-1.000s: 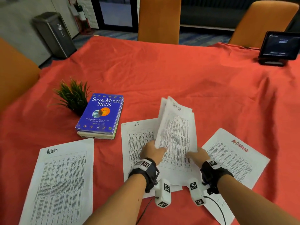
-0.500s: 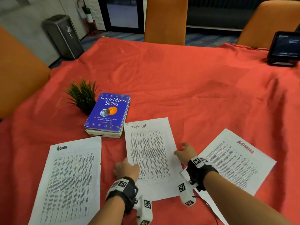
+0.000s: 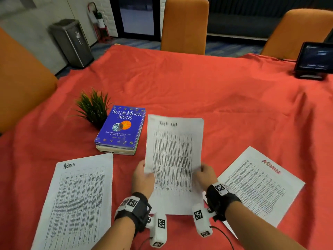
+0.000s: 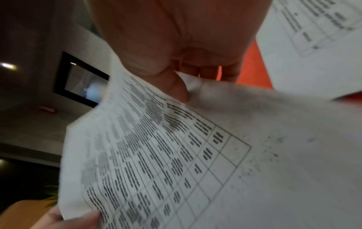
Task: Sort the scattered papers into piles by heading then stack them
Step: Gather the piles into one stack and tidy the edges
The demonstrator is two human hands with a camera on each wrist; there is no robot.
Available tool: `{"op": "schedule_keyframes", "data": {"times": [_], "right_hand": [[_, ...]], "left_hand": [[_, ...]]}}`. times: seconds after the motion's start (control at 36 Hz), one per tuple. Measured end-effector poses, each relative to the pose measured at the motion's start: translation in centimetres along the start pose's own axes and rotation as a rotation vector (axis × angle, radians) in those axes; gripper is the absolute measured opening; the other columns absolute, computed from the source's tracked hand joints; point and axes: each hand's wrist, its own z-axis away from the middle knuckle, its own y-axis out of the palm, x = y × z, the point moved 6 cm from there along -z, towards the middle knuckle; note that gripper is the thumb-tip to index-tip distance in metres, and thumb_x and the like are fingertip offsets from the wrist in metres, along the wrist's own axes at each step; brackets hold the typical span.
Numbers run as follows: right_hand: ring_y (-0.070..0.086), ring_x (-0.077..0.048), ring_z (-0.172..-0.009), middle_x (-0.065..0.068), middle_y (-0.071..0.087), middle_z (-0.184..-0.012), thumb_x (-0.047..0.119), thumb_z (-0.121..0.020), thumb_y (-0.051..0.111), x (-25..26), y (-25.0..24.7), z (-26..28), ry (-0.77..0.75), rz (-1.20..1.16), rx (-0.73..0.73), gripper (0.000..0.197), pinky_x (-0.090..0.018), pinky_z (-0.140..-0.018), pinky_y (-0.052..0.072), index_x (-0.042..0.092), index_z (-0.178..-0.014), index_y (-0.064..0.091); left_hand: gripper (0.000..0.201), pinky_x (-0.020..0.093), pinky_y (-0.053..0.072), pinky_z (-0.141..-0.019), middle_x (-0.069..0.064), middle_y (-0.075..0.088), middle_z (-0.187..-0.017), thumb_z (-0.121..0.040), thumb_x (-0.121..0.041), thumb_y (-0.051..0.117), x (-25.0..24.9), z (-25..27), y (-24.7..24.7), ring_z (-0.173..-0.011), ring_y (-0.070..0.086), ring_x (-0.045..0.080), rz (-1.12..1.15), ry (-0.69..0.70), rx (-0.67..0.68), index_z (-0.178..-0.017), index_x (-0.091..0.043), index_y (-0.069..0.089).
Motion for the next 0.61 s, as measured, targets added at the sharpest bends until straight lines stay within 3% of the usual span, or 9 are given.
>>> {"op": "schedule_keyframes", "data": {"times": [0.06, 0.14, 0.19, 0.25, 0.31, 0.39, 0.47, 0.56, 0.61], "right_hand": [[0.059, -0.01, -0.072, 0.008, 0.066, -0.077, 0.011, -0.079, 0.05, 2.0, -0.9, 0.9, -0.138, -0.103, -0.065, 0.019, -0.029, -0.069, 0.047, 0.026, -0.077, 0.062], [0.058, 0.004, -0.069, 0.011, 0.066, -0.078, 0.002, -0.077, 0.053, 3.9, -1.9, 2.2, -0.248, -0.232, -0.106, 0.025, -0.029, -0.069, 0.047, 0.026, -0.078, 0.061], [0.063, -0.005, -0.08, 0.005, 0.07, -0.087, 0.008, -0.077, 0.051, 4.8, -2.1, 3.1, -0.317, -0.263, -0.119, 0.022, -0.029, -0.075, 0.05, 0.025, -0.086, 0.062], [0.064, -0.012, -0.091, -0.001, 0.071, -0.095, 0.009, -0.078, 0.05, 5.3, -2.1, 3.9, -0.364, -0.29, -0.128, 0.025, -0.029, -0.081, 0.05, 0.025, -0.092, 0.062], [0.062, 0.004, -0.091, 0.008, 0.069, -0.096, -0.002, -0.082, 0.05, 5.7, -1.8, 4.5, -0.393, -0.302, -0.111, 0.032, -0.016, -0.082, 0.048, 0.026, -0.093, 0.061], [0.057, 0.018, -0.087, 0.021, 0.066, -0.091, -0.017, -0.082, 0.048, 5.7, -1.6, 4.9, -0.423, -0.244, -0.089, 0.047, -0.002, -0.077, 0.041, 0.026, -0.099, 0.058], [0.059, 0.01, -0.09, 0.013, 0.066, -0.099, -0.008, -0.081, 0.051, 5.2, -2.3, 4.7, -0.411, -0.237, -0.084, 0.046, -0.008, -0.079, 0.044, 0.032, -0.104, 0.056], [0.061, -0.004, -0.087, -0.002, 0.065, -0.099, -0.007, -0.082, 0.055, 4.1, -4.0, 3.9, -0.364, -0.281, -0.09, 0.041, -0.016, -0.076, 0.049, 0.023, -0.11, 0.054], [0.06, -0.008, -0.091, -0.004, 0.062, -0.103, -0.002, -0.084, 0.061, 2.3, -6.2, 3.4, -0.277, -0.239, -0.209, 0.042, -0.019, -0.079, 0.049, 0.021, -0.118, 0.052]], "left_hand": [[0.031, 0.022, 0.051, -0.068, 0.004, 0.072, -0.089, -0.081, 0.01, 0.05, -1.3, 0.2, -1.0, -0.086, 0.068, 0.027, 0.055, 0.074, -0.023, -0.091, -0.018, 0.061], [0.03, 0.018, 0.052, -0.073, -0.009, 0.073, -0.087, -0.083, 0.007, 0.057, -3.1, 0.7, -2.4, -0.083, 0.069, 0.007, 0.137, 0.152, -0.072, -0.097, -0.019, 0.063], [0.028, 0.006, 0.047, -0.071, -0.019, 0.072, -0.084, -0.085, 0.007, 0.061, -3.9, 1.2, -2.9, -0.08, 0.065, -0.011, 0.223, 0.192, -0.071, -0.104, -0.015, 0.062], [0.02, 0.0, 0.043, -0.074, -0.013, 0.072, -0.093, -0.089, 0.004, 0.06, -4.2, 1.5, -3.1, -0.083, 0.062, -0.018, 0.283, 0.233, -0.062, -0.106, -0.005, 0.064], [0.021, 0.0, 0.042, -0.081, -0.002, 0.071, -0.106, -0.091, -0.005, 0.062, -4.1, 1.7, -3.2, -0.092, 0.061, -0.017, 0.295, 0.251, -0.062, -0.111, -0.002, 0.065], [0.034, 0.012, 0.046, -0.087, -0.015, 0.072, -0.104, -0.083, -0.027, 0.062, -3.3, 1.6, -2.7, -0.1, 0.064, -0.007, 0.339, 0.201, -0.054, -0.115, -0.015, 0.064], [0.04, 0.019, 0.047, -0.089, -0.019, 0.072, -0.102, -0.08, -0.035, 0.062, -3.2, 1.2, -2.4, -0.102, 0.065, -0.001, 0.327, 0.18, -0.058, -0.117, -0.018, 0.061], [0.04, 0.026, 0.041, -0.102, -0.006, 0.065, -0.122, -0.093, -0.026, 0.061, -3.9, 0.8, -2.7, -0.115, 0.059, 0.007, 0.243, 0.194, -0.072, -0.131, -0.013, 0.056], [0.039, 0.029, 0.039, -0.104, -0.001, 0.063, -0.126, -0.096, -0.023, 0.057, -3.5, 0.0, -2.8, -0.118, 0.057, 0.014, 0.144, 0.147, -0.074, -0.133, -0.011, 0.055]]}}
